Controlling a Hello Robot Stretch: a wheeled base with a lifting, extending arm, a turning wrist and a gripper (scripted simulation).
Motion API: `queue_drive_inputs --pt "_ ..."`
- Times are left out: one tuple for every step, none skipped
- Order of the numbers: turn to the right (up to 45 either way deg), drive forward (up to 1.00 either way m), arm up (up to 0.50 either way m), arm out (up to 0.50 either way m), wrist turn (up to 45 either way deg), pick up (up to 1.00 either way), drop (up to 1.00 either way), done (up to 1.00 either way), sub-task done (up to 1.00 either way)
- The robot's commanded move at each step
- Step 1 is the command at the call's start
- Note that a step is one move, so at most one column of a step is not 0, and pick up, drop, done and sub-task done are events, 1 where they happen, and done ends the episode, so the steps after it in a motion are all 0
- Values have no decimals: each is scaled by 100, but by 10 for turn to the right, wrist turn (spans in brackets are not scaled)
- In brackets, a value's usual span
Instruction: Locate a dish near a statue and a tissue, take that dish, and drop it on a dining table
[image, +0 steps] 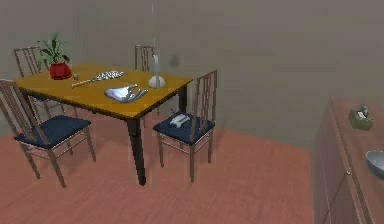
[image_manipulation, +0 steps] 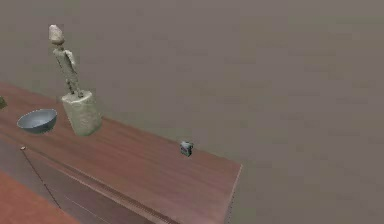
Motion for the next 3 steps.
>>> queue_drive_inputs --pt "60 0 0 0 0 0 0 0 0" --pt "0 30 0 0 0 0 0 0 0" --pt "450 0 0 0 0 0 0 0 0"
